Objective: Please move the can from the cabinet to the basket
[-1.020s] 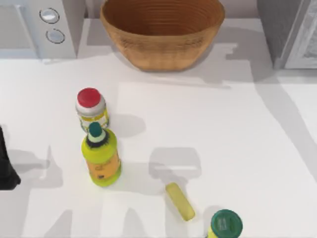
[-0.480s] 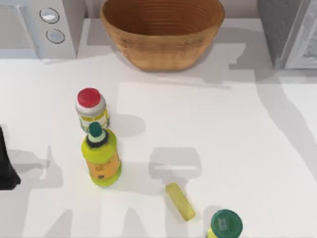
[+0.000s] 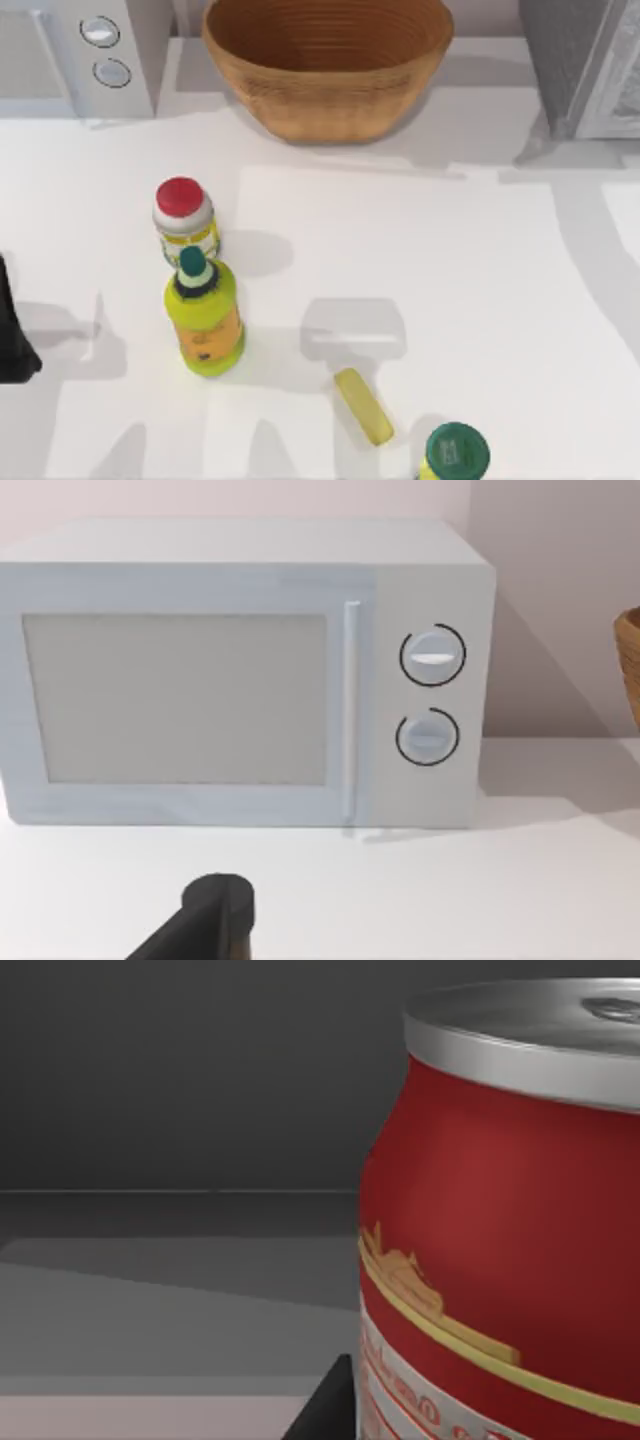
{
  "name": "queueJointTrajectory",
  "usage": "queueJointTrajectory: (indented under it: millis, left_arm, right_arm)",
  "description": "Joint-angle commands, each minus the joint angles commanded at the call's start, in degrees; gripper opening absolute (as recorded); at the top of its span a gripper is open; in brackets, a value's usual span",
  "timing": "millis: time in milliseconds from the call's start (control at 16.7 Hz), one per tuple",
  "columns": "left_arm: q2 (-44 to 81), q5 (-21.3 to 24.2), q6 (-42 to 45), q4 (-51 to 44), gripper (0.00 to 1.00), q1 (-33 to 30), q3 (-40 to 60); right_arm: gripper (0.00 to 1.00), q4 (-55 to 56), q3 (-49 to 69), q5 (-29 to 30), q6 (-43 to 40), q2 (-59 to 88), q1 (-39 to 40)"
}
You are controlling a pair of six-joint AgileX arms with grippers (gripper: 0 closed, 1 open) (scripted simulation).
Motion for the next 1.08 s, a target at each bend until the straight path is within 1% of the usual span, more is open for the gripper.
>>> queueJointTrajectory:
  millis: [480, 660, 780, 900, 1080]
  left_arm:
    - [0.00, 0.00, 0.00, 0.00, 1.00, 0.00, 0.00]
    - [0.00, 0.00, 0.00, 0.00, 1.00, 0.00, 0.00]
    - [0.00, 0.00, 0.00, 0.00, 1.00, 0.00, 0.00]
    - [0.00, 0.00, 0.00, 0.00, 1.00, 0.00, 0.00]
    - [0.00, 0.00, 0.00, 0.00, 1.00, 0.00, 0.00]
  right_arm:
    - [0.00, 15.69, -54.65, -9.00, -0.33, -32.11, -9.03]
    - [0.00, 21.52, -72.55, -12.44, -0.49, -43.84, -12.20]
    - [0.00, 24.97, -81.64, -14.49, -0.59, -50.74, -14.02]
    - [0.00, 27.81, -88.30, -16.18, -0.68, -56.44, -15.50]
    - [0.00, 30.36, -93.71, -17.72, -0.77, -61.53, -16.83]
